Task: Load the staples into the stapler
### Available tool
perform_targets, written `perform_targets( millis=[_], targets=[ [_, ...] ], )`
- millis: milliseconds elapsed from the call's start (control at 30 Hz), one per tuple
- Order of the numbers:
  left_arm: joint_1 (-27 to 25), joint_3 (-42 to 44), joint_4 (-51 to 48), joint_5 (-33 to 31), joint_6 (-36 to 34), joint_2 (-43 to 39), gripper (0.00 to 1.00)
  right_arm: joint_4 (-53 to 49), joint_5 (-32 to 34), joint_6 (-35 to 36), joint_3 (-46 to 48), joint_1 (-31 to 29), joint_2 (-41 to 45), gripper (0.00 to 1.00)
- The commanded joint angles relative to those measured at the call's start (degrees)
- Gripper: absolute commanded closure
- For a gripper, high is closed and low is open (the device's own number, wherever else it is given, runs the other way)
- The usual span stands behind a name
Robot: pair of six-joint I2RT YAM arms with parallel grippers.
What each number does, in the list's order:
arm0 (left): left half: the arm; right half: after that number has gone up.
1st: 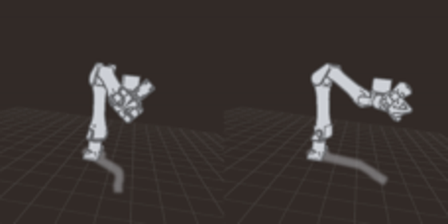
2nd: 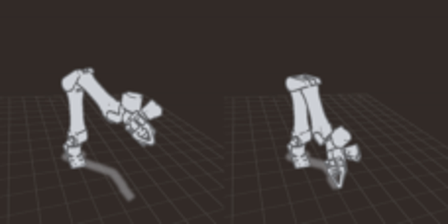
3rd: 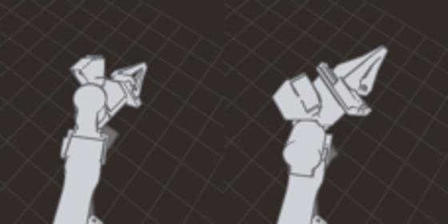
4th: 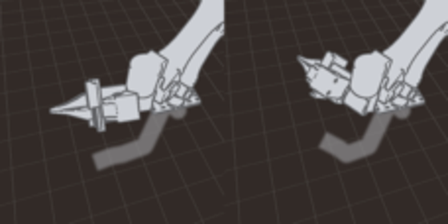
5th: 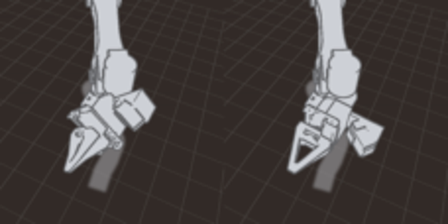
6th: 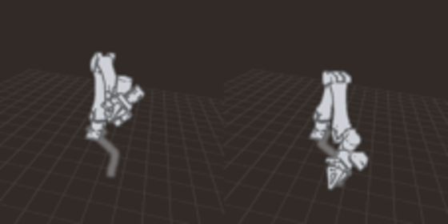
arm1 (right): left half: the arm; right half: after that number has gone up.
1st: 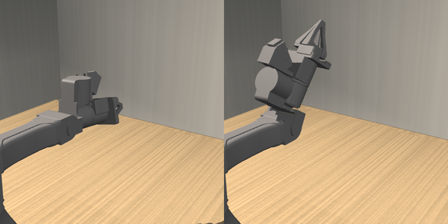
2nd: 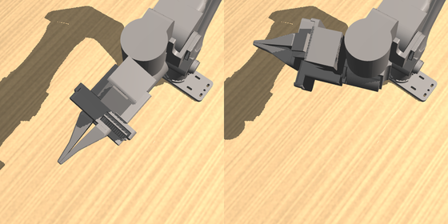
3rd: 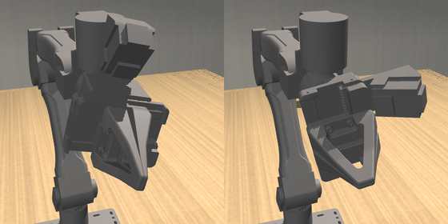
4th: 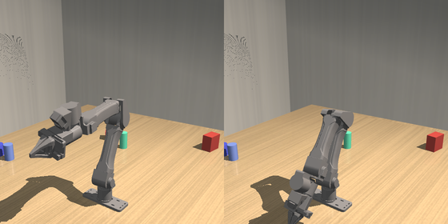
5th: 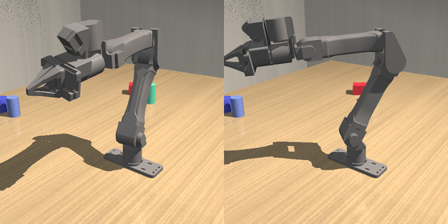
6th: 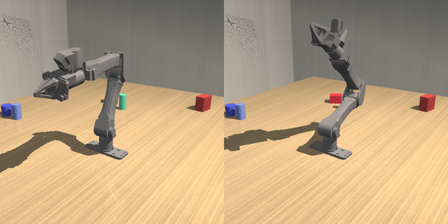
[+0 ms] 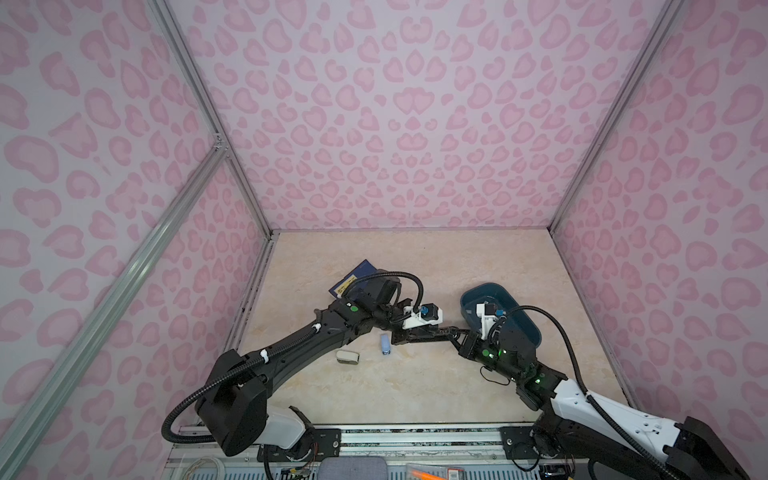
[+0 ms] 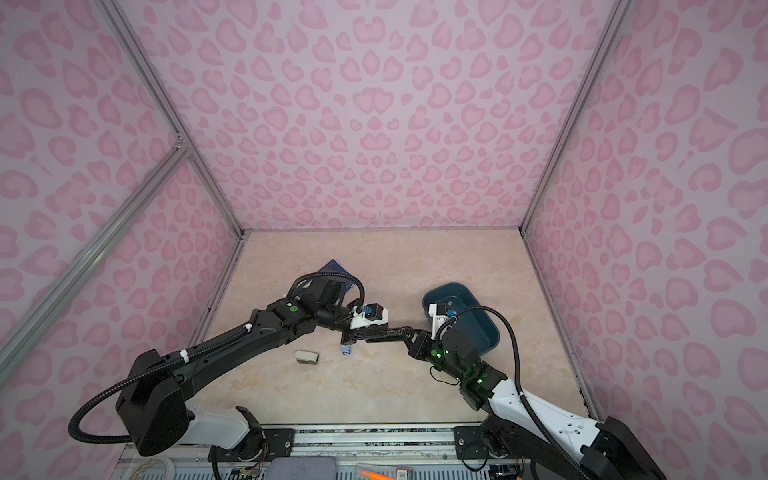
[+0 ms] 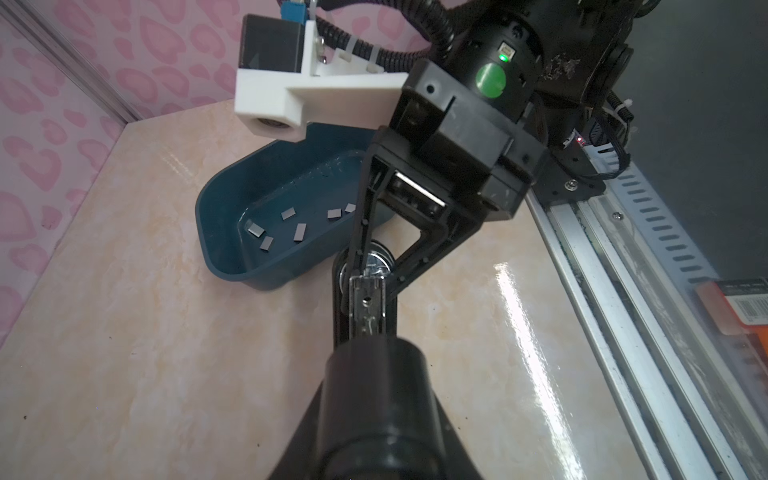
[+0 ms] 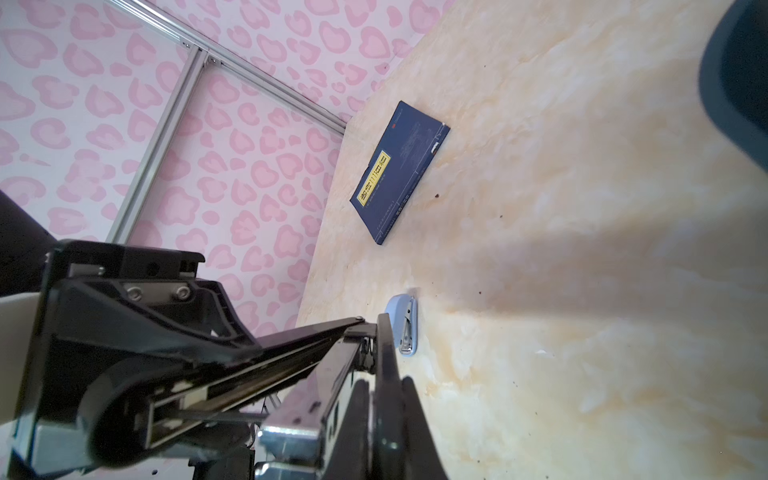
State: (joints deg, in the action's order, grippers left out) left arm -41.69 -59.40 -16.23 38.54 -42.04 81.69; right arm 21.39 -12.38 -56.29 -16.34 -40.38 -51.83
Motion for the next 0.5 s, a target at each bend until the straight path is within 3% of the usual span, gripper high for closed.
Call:
perform_targets(
  millis=[0, 67, 300, 367, 400, 467],
  targets=[
    [0.66, 0.21, -0.25, 2.18, 1.70, -0.77, 0.97, -11.07, 4.96, 9.72, -2.18, 0.37, 1.37, 0.79],
    [1.71, 0.37, -0.71, 1.76, 1.71, -0.57, 0.96, -14.39, 7.10, 13.41, -3.36, 0.36, 2.92, 0.64],
    [4.41, 0.05, -3.30, -4.59, 1.03, 1.17, 0.96, -25.07, 16.28, 18.60, -7.74, 0.61, 3.98, 0.33],
    [4.71, -0.74, -4.96, -5.89, 0.04, 1.53, 0.96, -22.13, 12.80, 23.86, -6.98, 0.57, 5.23, 0.33],
    [4.73, -1.27, -6.00, -6.11, -0.58, 1.71, 0.96, -20.03, 10.21, 27.29, -6.18, 0.08, 6.37, 0.39],
    [4.78, -1.95, -7.74, -5.81, -1.79, 1.97, 0.96, -19.18, 9.89, 29.39, -5.72, -1.15, 8.22, 0.38]
  ],
)
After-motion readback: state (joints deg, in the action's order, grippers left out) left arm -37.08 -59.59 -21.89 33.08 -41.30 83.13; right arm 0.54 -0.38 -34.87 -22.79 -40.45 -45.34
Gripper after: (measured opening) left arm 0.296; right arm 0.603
